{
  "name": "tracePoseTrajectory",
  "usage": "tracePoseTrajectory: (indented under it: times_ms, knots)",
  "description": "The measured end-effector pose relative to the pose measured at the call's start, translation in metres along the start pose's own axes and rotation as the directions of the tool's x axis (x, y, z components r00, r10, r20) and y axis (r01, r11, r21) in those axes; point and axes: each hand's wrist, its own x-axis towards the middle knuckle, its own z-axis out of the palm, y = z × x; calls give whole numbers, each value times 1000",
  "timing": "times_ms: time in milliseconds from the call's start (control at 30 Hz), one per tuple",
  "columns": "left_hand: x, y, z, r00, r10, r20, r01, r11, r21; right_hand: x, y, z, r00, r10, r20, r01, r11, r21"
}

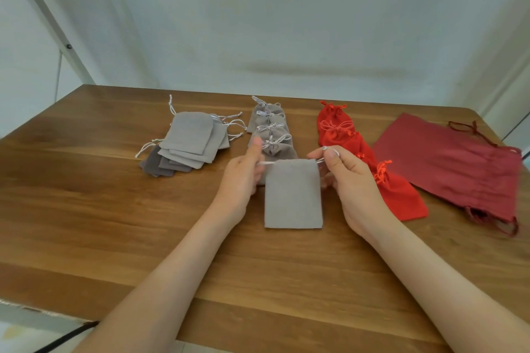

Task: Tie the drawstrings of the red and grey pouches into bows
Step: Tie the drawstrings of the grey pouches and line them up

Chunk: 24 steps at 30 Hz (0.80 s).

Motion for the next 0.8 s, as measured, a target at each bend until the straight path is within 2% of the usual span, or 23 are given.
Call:
tracePoseTrajectory:
  times_ms: [100,200,400,500,633,733,800]
  knots:
    - [2,0,-3,998,-39,-47,38,999,-27,2,0,-2,997,14,-81,-12,1000,21]
    - [2,-2,-6,999,8,-43,-11,997,-79,4,-9,-9,989,7,-147,-1,999,38]
    - [3,-4,-6,999,44,-13,-44,998,-47,3,-23,-19,973,-36,-230,50,997,59]
    - [2,-1,-10,995,62,82,-54,993,-103,5,-26,-21,984,-77,-162,90,993,78]
    - [-1,-1,-12,965,145,218,-105,977,-185,5,-34,-24,1000,-10,8,8,960,279]
    - [-5,-4,-4,951,267,155,-259,963,-73,3,-35,-22,991,13,133,-47,965,256]
    - [-5,-5,1,923,376,81,-377,926,7,1,-36,-20,981,32,191,-51,994,95]
